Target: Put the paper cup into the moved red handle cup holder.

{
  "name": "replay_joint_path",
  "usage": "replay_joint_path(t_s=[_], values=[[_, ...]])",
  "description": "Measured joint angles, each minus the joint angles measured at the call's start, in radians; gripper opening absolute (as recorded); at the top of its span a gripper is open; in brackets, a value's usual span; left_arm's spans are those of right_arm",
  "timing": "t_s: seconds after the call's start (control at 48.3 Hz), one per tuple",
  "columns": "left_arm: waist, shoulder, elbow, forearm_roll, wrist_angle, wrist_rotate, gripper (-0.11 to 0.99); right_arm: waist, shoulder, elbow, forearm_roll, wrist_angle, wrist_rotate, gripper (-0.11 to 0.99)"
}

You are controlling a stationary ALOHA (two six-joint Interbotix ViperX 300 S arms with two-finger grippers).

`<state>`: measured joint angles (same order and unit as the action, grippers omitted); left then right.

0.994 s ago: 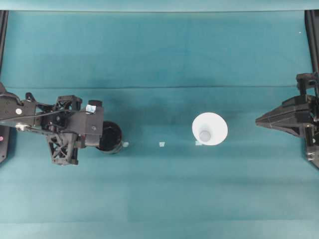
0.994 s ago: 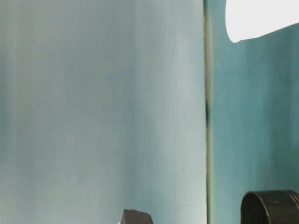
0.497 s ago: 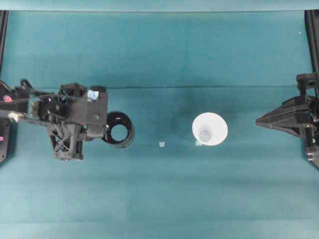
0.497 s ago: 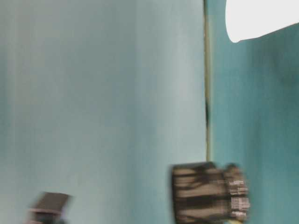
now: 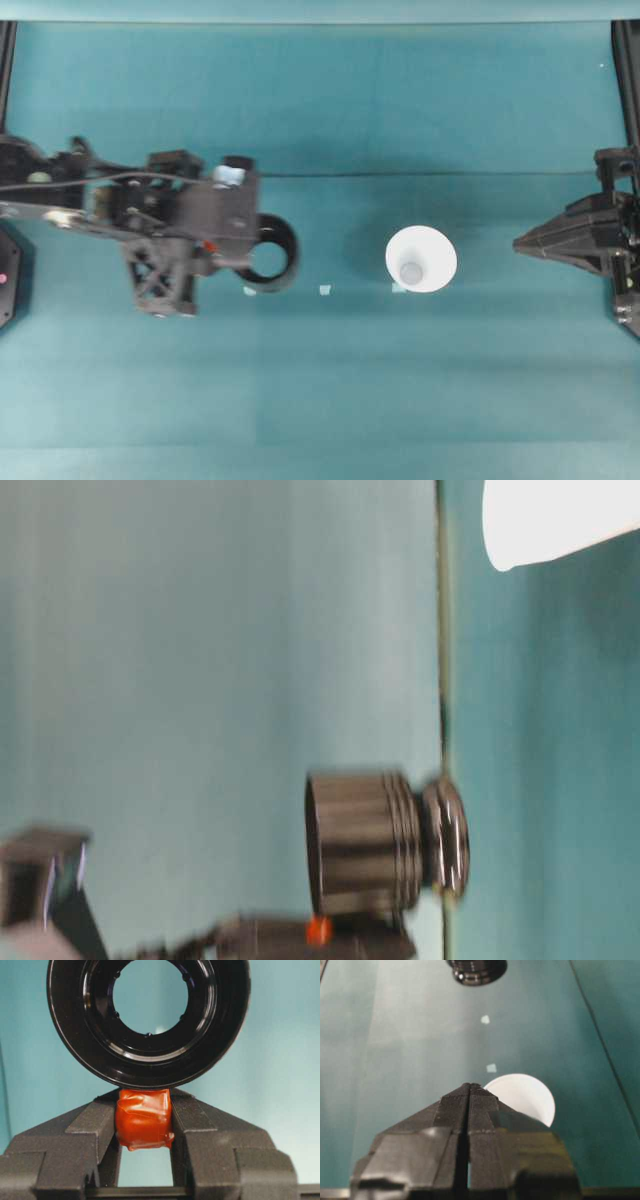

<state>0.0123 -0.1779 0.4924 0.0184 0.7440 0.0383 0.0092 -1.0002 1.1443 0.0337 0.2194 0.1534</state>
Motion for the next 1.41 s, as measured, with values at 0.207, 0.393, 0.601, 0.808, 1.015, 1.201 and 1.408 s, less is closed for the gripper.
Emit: replay_joint_path(t_s=[0.207, 0.393, 0.601, 0.808, 1.015, 1.201, 1.408], values=[[0.0, 0.11, -0.117, 0.0, 0.0, 0.015, 0.28, -0.002, -0.005, 0.002, 0.0, 0.0, 0.0, -0.11], [-0.002, 0.164, -0.147, 0.002, 0.0, 0.038, 0.28, -0.002, -0.008, 0.0, 0.0, 0.0, 0.0, -0.11], [0.0, 0.199, -0.14, 0.0, -0.037, 0.043, 0.28, 0.0, -0.009, 0.0, 0.0, 0.003, 0.0, -0.11], [0.008, 0.259, -0.104, 0.002, -0.117, 0.041, 0.28, -0.002, -0.009, 0.0, 0.0, 0.003, 0.0, -0.11], [0.009, 0.318, -0.08, 0.002, -0.183, 0.04, 0.28, 0.0, -0.011, 0.0, 0.0, 0.0, 0.0, -0.11], [0.009, 0.348, -0.075, 0.002, -0.216, 0.037, 0.28, -0.002, -0.011, 0.002, 0.0, 0.0, 0.0, -0.11], [0.009, 0.362, -0.071, 0.002, -0.221, 0.041, 0.28, -0.002, -0.011, 0.0, 0.0, 0.003, 0.0, -0.11]])
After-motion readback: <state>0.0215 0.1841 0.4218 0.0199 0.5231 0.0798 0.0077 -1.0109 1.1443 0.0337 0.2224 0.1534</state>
